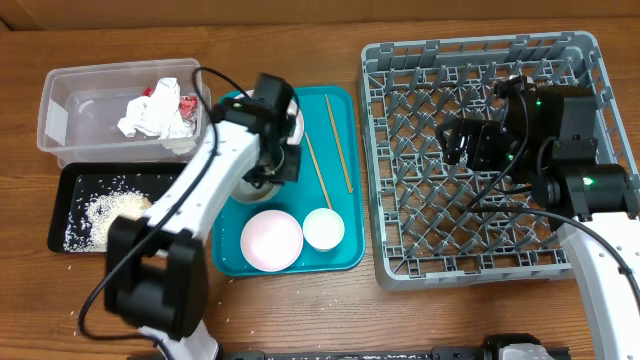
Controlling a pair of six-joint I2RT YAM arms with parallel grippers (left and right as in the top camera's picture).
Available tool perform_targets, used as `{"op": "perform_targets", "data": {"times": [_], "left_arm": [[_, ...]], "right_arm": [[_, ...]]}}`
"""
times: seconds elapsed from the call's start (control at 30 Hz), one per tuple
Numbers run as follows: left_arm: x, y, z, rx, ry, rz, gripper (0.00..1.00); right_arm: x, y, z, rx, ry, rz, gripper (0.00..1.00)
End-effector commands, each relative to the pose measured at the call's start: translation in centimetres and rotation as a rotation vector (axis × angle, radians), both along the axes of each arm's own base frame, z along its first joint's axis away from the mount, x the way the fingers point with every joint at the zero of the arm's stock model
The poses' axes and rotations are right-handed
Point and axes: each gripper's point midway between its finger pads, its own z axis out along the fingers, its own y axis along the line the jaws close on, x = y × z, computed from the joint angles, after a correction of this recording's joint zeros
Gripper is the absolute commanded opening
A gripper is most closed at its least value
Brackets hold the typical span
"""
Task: Sort waste into correct bins and load items into the dishwasher
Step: 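Return the empty bowl to the teal tray and release it, then grasp the white cup on the teal tray with the left gripper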
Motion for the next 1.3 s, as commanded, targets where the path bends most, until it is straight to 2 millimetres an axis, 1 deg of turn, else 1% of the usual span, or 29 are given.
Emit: {"op": "perform_targets", "data": {"times": [0.0,0.07,0.13,0.2,0.23,0.3,0.33,0.4,0.47,0.5,0.53,0.6,0.63,0.7,0.8,0.9,1.07,1.2,1.23,1.27], "left_arm": [[-0.2,1.2,-2.1,0.088,0.041,-0.022,0.04],[-0.3,1.2,-2.9,0.095,0.063,-0.022,0.04],[-0.3,1.2,-3.1,0.097,0.07,-0.022,0.06],[-0.3,1.2,-2.8,0.095,0.066,-0.022,0.11],[-0.2,1.2,-2.6,0.094,0.062,-0.022,0.15],[0.0,1.2,-1.7,0.093,0.058,-0.021,0.26],[0.1,1.1,-1.0,0.092,0.056,-0.021,0.3],[0.4,1.0,0.4,0.089,0.051,-0.025,0.35],[0.7,0.6,1.9,0.073,0.042,-0.053,0.38],[0.8,0.1,2.6,0.055,0.039,-0.084,0.39],[0.8,-1.0,3.6,0.012,0.033,-0.151,0.42],[0.3,-2.8,4.6,-0.063,0.033,-0.274,0.48],[-0.2,-3.7,4.7,-0.094,0.037,-0.338,0.52],[-1.2,-5.0,4.4,-0.116,0.054,-0.44,0.55],[-2.7,-5.8,3.2,-0.104,0.095,-0.517,0.56],[-4.4,-6.4,1.8,-0.093,0.142,-0.547,0.56],[-6.0,-6.3,0.2,-0.079,0.192,-0.56,0.55],[-6.8,-5.9,-0.7,-0.071,0.223,-0.55,0.48],[-6.9,-5.8,-0.8,-0.071,0.226,-0.549,0.43],[-6.8,-5.8,-1.0,-0.071,0.226,-0.545,0.36]], "right_arm": [[0.4,0.0,1.0,0.005,-0.025,-0.001,1.0],[0.4,0.0,1.0,0.005,-0.025,-0.001,1.0],[0.4,0.0,1.0,0.005,-0.025,-0.001,1.0],[0.4,0.0,1.0,0.005,-0.025,-0.001,1.0],[0.4,0.0,1.0,0.005,-0.025,-0.001,1.0],[0.4,0.0,1.0,0.005,-0.026,-0.001,1.0],[0.4,0.0,1.0,0.005,-0.026,-0.001,1.0],[0.4,0.0,1.0,0.005,-0.026,-0.001,1.0],[0.4,0.0,1.0,0.005,-0.026,-0.001,1.0],[0.4,0.0,1.0,0.005,-0.026,-0.001,1.0],[0.4,0.0,1.0,0.005,-0.026,-0.001,1.0],[0.4,0.0,1.0,0.005,-0.026,-0.001,1.0],[0.4,0.0,1.0,0.005,-0.026,-0.001,1.0],[0.4,0.0,1.0,0.005,-0.026,-0.001,1.0],[0.4,0.0,1.0,0.005,-0.026,-0.001,1.0],[0.4,0.0,1.0,0.005,-0.025,-0.001,1.0],[0.4,0.0,1.0,0.005,-0.025,-0.001,1.0],[0.4,0.0,1.0,0.005,-0.026,-0.001,1.0],[0.4,0.0,1.0,0.005,-0.026,-0.001,1.0],[0.4,0.0,1.0,0.005,-0.025,-0.001,1.0]]}}
